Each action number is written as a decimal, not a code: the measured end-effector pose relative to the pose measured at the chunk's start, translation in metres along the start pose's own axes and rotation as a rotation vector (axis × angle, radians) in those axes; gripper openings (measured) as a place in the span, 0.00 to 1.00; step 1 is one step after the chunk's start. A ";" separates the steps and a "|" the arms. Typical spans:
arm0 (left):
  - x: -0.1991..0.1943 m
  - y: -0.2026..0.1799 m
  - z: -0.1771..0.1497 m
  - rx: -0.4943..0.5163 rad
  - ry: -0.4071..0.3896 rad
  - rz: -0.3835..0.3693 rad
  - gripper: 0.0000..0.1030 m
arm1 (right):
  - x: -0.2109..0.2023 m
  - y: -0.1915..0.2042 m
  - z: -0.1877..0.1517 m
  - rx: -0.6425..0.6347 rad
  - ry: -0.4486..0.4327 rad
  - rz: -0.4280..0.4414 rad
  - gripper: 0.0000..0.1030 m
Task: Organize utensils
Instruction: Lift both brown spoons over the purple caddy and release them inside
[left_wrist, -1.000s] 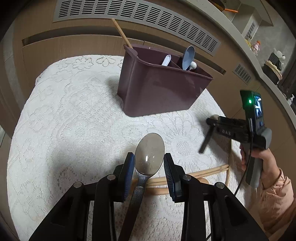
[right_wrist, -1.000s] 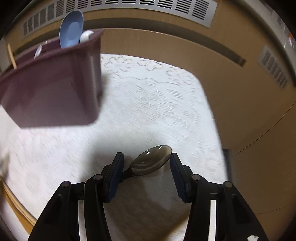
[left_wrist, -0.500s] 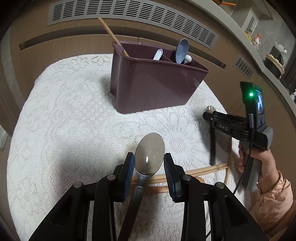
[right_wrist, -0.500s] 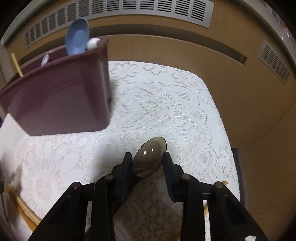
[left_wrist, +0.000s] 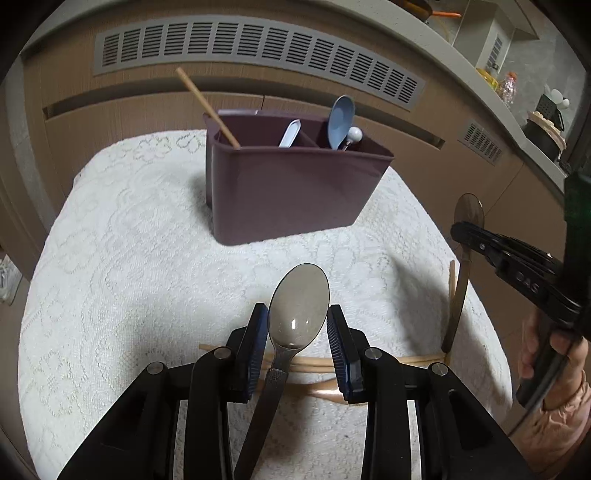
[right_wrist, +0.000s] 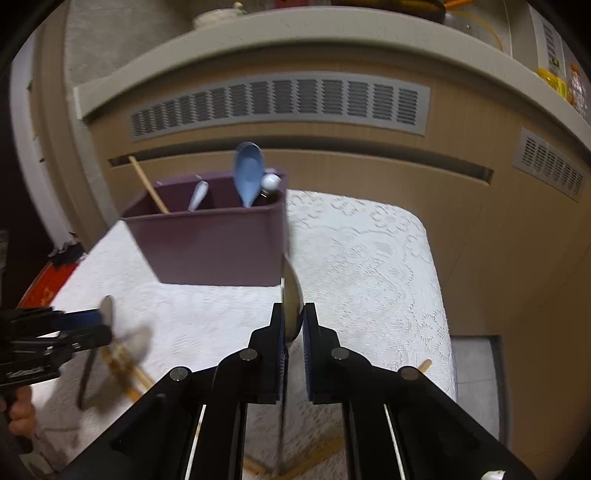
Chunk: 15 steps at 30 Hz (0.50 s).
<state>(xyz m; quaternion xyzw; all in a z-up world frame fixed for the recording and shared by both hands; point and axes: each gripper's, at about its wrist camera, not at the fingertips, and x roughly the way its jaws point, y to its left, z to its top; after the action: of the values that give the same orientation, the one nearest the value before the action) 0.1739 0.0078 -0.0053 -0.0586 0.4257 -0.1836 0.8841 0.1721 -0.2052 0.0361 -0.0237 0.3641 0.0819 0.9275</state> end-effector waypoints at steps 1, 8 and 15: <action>-0.002 -0.003 0.001 0.007 -0.008 0.003 0.33 | -0.004 0.002 -0.001 -0.007 -0.011 0.005 0.07; -0.030 -0.014 0.013 0.036 -0.091 -0.002 0.16 | -0.027 0.001 0.007 0.003 -0.066 0.071 0.07; -0.046 -0.029 0.036 0.156 -0.117 -0.015 0.14 | -0.054 0.010 0.022 -0.045 -0.137 0.059 0.07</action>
<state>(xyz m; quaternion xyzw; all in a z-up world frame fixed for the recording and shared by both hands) 0.1678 -0.0036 0.0590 -0.0032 0.3575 -0.2191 0.9079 0.1460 -0.2001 0.0889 -0.0282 0.2985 0.1191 0.9465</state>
